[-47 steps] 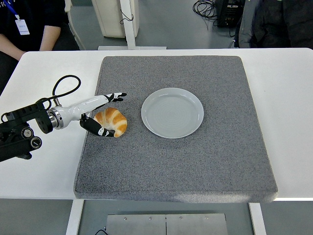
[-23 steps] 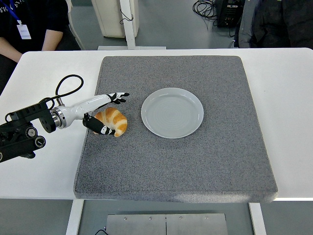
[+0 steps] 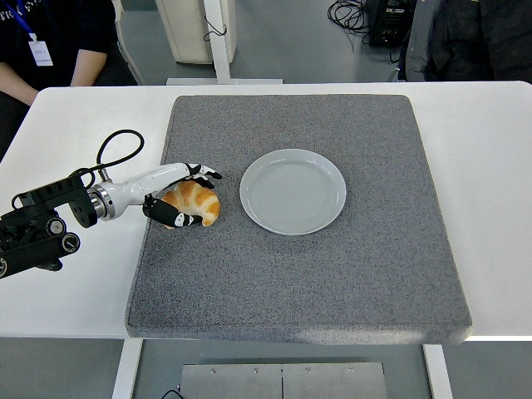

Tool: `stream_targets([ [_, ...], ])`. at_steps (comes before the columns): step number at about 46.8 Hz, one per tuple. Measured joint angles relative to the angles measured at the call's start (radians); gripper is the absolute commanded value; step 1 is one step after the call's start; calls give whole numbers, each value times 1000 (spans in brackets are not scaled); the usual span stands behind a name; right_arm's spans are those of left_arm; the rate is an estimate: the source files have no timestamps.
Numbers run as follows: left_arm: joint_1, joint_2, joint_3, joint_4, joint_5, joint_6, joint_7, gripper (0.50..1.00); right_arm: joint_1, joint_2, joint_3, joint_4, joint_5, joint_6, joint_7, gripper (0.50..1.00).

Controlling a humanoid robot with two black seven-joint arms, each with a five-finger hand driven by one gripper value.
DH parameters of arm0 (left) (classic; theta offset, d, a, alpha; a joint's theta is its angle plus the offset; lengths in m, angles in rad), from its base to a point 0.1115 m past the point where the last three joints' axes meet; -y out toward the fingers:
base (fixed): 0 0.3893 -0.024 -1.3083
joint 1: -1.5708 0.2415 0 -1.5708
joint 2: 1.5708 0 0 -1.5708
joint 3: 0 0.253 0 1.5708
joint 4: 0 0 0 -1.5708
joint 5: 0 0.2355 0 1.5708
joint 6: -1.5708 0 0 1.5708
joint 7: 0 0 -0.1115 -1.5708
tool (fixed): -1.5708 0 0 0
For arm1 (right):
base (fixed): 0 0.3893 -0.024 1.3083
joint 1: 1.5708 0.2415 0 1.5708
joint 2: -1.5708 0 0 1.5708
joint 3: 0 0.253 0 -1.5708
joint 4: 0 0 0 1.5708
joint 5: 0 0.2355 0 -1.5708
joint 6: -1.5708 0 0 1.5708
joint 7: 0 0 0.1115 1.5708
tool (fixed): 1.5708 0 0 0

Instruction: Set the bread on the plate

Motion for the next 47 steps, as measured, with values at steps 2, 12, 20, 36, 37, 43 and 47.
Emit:
stream_targets([
  [2,0,0,0,0,0,0,0,613,0,0,0,0,0,0,0,1000],
  [12,-11,7,-7,0,-1,0,-1,500,0,0,-1,0,0,-1,0,1000],
  [20,-47,12,-15,7,-10,0,-16,500,0,0,-2,0,0,-1,0,1000],
  [36,-71,39,-45,13,-14,-2,-30,500,0,0,-2,1,0,-1,0,1000],
  [37,-71,47,-49,16,-14,-2,-34,500,0,0,-2,1,0,-1,0,1000],
  [43,-100,99,-66,37,-14,-7,-54,500,0,0,-2,0,0,-1,-1,1000],
  [47,-154,129,-64,40,-15,-12,-56,500,0,0,-2,0,0,-1,0,1000],
])
